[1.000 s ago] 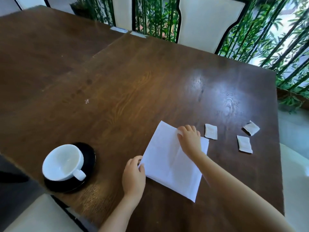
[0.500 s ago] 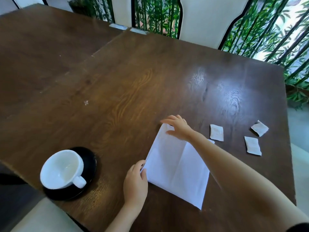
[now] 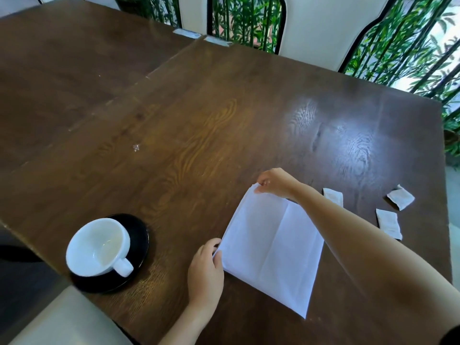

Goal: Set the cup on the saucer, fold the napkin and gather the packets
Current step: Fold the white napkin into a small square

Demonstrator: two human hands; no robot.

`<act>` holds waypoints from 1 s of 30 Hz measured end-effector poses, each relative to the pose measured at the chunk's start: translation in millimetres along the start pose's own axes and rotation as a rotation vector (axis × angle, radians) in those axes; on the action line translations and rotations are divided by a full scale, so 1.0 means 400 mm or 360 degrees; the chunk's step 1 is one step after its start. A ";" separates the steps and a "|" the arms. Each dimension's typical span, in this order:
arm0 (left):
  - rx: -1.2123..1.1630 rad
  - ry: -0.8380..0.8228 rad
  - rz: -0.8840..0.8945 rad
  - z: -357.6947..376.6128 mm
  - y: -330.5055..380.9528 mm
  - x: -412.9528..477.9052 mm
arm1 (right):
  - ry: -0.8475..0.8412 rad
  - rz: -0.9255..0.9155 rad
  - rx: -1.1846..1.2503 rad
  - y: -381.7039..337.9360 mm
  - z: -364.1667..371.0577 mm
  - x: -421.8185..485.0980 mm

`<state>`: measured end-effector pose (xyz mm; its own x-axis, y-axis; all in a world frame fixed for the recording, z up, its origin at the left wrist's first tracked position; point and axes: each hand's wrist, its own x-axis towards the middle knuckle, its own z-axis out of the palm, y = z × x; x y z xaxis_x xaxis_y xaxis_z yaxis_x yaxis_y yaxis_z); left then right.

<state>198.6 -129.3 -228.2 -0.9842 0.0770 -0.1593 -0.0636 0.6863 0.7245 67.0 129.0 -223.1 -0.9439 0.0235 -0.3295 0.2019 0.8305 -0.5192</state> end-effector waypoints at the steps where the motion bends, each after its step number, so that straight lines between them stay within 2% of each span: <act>1: 0.0000 -0.0003 -0.0003 -0.001 0.000 0.000 | -0.0023 0.0001 0.0014 0.001 -0.003 0.001; 7: 0.0027 0.0015 -0.0006 0.000 -0.001 -0.002 | -0.0066 -0.0004 0.0238 -0.001 -0.009 0.000; 13: 0.0108 0.0014 -0.0022 0.000 0.005 -0.009 | -0.0090 -0.0035 0.0089 -0.008 0.004 -0.005; 18: 0.0206 0.0045 -0.0009 0.001 0.018 -0.017 | 0.0050 -0.0065 0.0095 -0.010 0.032 -0.012; 22: 0.0294 -0.0008 -0.0036 -0.003 0.023 -0.013 | 0.0274 -0.0132 0.0105 -0.012 0.067 -0.020; 25: 0.0464 -0.0037 -0.0029 -0.014 0.027 -0.013 | 0.0468 -0.0268 -0.0177 -0.023 0.095 -0.030; 27: 0.0617 0.0029 0.0128 -0.011 0.038 -0.012 | 0.0588 -0.0282 -0.0413 -0.032 0.114 -0.038; 30: 0.0777 0.0075 0.0648 0.040 0.073 0.024 | 0.0684 -0.0274 -0.0593 -0.048 0.134 -0.054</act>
<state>189.8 -96.9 -219.4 -0.9205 0.3771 0.1024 0.3891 0.8602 0.3296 97.4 82.9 -248.3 -0.9918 0.0300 0.1240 0.0047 0.9798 -0.1997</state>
